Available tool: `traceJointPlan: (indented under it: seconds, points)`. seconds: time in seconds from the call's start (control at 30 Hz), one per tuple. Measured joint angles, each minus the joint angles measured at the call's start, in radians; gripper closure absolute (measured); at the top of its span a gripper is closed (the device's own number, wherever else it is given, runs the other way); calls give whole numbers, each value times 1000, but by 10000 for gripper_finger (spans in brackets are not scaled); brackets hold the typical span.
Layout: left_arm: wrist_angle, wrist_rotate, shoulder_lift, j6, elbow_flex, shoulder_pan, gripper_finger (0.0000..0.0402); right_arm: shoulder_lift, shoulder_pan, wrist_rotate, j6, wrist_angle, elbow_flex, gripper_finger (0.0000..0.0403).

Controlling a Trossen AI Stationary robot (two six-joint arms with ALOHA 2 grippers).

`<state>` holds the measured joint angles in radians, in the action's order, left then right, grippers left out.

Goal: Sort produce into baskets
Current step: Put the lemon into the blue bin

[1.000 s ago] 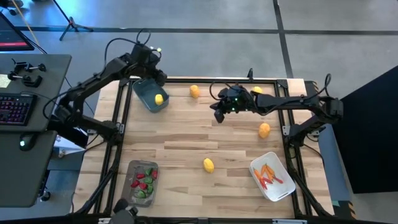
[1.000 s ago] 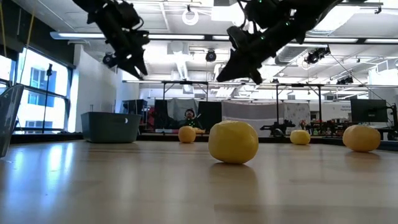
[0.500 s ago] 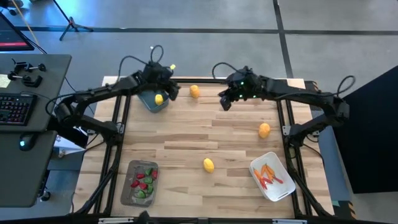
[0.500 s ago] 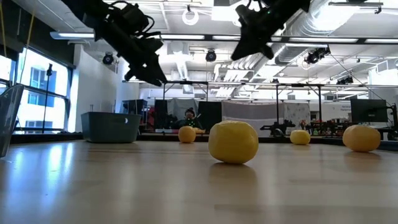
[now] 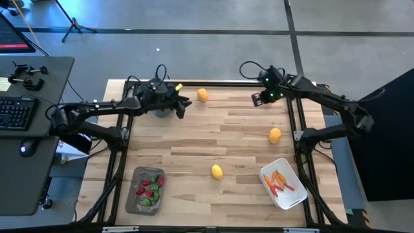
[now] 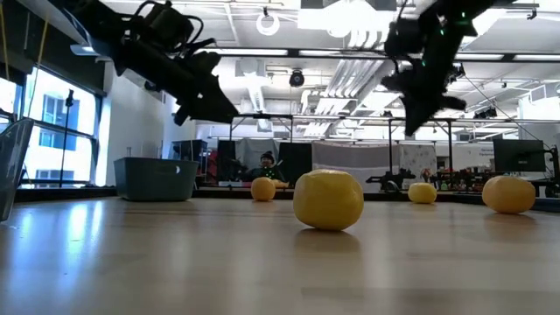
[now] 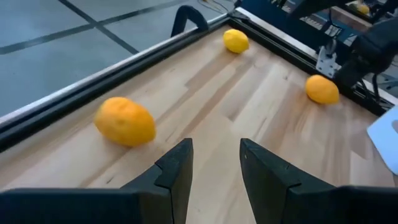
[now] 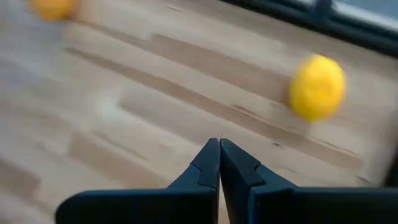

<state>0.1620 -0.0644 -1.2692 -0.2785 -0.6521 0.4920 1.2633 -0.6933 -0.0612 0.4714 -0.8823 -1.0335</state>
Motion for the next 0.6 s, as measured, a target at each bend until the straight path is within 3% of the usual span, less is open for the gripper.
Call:
traceJointPlan:
  seconds: [0.17, 0.47, 0.6]
  points:
    - [1, -1, 15, -7, 21, -10, 284, 1, -118, -8, -43, 25, 63, 364]
    - [1, -2, 15, -25, 21, -11, 284, 129, -235, -46, -137, 112, 73, 204]
    - [-4, -4, 15, -33, 21, -14, 284, 227, -261, -48, -137, 171, 74, 154]
